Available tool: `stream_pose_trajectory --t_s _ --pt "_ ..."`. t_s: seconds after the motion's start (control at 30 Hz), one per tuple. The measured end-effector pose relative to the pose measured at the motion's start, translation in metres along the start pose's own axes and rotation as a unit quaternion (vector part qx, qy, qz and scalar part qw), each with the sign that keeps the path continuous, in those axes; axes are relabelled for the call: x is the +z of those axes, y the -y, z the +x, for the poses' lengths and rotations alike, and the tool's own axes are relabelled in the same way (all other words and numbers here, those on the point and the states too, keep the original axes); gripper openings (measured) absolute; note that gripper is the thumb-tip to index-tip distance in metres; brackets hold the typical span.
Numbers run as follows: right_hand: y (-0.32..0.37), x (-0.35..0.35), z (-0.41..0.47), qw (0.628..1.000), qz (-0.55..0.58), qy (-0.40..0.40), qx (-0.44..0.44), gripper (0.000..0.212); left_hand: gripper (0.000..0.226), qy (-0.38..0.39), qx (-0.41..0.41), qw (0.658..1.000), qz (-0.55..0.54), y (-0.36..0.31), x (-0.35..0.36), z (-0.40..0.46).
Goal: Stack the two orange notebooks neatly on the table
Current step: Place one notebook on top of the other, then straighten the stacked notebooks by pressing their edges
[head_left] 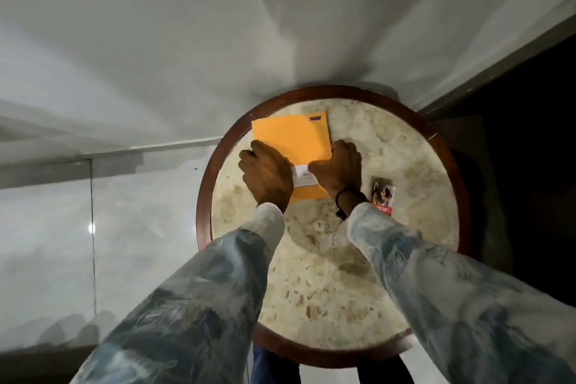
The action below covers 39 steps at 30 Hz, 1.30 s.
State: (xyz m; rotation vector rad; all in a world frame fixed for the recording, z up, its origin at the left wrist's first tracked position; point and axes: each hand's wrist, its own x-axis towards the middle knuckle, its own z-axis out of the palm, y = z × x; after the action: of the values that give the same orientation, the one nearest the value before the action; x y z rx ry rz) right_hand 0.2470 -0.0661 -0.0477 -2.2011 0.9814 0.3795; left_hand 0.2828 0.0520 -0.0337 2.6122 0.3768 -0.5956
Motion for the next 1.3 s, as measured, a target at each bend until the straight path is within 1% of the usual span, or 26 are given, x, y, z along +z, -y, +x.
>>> stream_pose_trajectory --t_s 0.1,0.13,0.17,0.2,0.23,0.3,0.37,0.43,0.5,0.53,0.57,0.6,0.63,0.7,0.77,0.83,0.87,0.9,1.0,1.07,1.13,1.23,1.27,1.3 --pt "-0.002 0.004 0.005 1.000 0.006 0.008 -0.002 0.046 0.060 0.041 -0.084 0.991 -0.091 0.001 -0.005 0.018" --pt "-0.004 0.004 0.007 1.000 0.011 0.012 -0.003 0.044 0.060 0.064 -0.094 0.986 -0.120 0.004 -0.009 0.025" --pt "-0.005 0.002 0.010 1.000 0.019 0.017 -0.002 0.042 0.061 0.093 -0.080 0.983 -0.137 0.008 -0.012 0.031" --pt "-0.005 0.000 0.014 0.999 0.034 0.021 0.000 0.040 0.064 0.119 -0.048 0.981 -0.146 0.013 -0.016 0.033" --pt "-0.004 -0.003 0.019 0.998 0.058 0.023 0.003 0.038 0.066 0.135 -0.004 0.979 -0.152 0.017 -0.020 0.033" --pt "0.003 -0.011 0.029 0.991 0.130 0.029 0.012 0.035 0.069 0.136 0.099 0.970 -0.174 0.023 -0.022 0.027" --pt "0.016 -0.019 0.031 0.981 0.195 0.023 -0.001 0.037 0.064 0.106 0.186 0.960 -0.182 0.028 -0.021 0.019" --pt "0.024 -0.025 0.020 0.968 0.237 -0.046 -0.075 0.041 0.052 0.050 0.227 0.952 -0.198 0.030 -0.017 0.012" --pt "0.022 -0.024 -0.005 0.943 0.256 -0.138 -0.162 0.048 0.046 -0.011 0.220 0.947 -0.235 0.033 -0.015 0.004" --pt "0.018 -0.019 -0.020 0.929 0.262 -0.170 -0.197 0.051 0.046 -0.050 0.212 0.948 -0.233 0.036 -0.013 0.000" --pt "0.013 -0.013 -0.033 0.919 0.266 -0.187 -0.222 0.051 0.044 -0.094 0.211 0.950 -0.212 0.038 -0.011 -0.006" --pt "0.008 -0.007 -0.044 0.915 0.262 -0.194 -0.239 0.051 0.041 -0.121 0.221 0.951 -0.179 0.041 -0.007 -0.011" --pt "0.003 -0.002 -0.049 0.916 0.250 -0.194 -0.246 0.050 0.039 -0.126 0.235 0.952 -0.149 0.044 -0.004 -0.015" --pt "0.000 0.003 -0.053 0.929 0.211 -0.191 -0.236 0.046 0.038 -0.110 0.247 0.955 -0.122 0.048 -0.003 -0.020" --pt "0.007 -0.001 -0.049 0.940 0.172 -0.200 -0.217 0.047 0.046 -0.112 0.238 0.950 -0.169 0.046 -0.010 -0.020" --pt "0.018 -0.009 -0.042 0.953 0.130 -0.197 -0.192 0.053 0.056 -0.093 0.235 0.938 -0.236 0.045 -0.018 -0.014" --pt "0.021 -0.012 -0.039 0.963 0.111 -0.174 -0.172 0.055 0.060 -0.080 0.224 0.937 -0.254 0.045 -0.020 -0.012" --pt "0.023 -0.014 -0.035 0.975 0.092 -0.138 -0.146 0.055 0.061 -0.063 0.198 0.944 -0.256 0.044 -0.020 -0.010" --pt "0.025 -0.015 -0.022 0.997 0.047 -0.018 -0.053 0.045 0.062 -0.004 0.088 0.977 -0.195 0.038 -0.015 0.001" --pt "0.025 -0.013 -0.013 0.999 0.044 0.016 -0.006 0.037 0.064 0.034 0.045 0.985 -0.164 0.035 -0.009 0.007" --pt "0.025 -0.010 -0.005 0.999 0.039 0.026 0.015 0.030 0.065 0.050 0.031 0.987 -0.149 0.032 -0.006 0.014" --pt "0.023 -0.007 0.002 0.999 0.031 0.005 0.015 0.020 0.070 0.040 0.037 0.992 -0.110 0.030 -0.001 0.019" --pt "0.020 -0.008 0.002 1.000 0.021 -0.005 0.003 0.023 0.076 0.028 0.048 0.995 -0.086 0.030 -0.001 0.017" --pt "0.016 -0.011 0.000 1.000 0.008 -0.017 -0.011 0.031 0.084 0.010 0.067 0.996 -0.062 0.029 0.000 0.013"
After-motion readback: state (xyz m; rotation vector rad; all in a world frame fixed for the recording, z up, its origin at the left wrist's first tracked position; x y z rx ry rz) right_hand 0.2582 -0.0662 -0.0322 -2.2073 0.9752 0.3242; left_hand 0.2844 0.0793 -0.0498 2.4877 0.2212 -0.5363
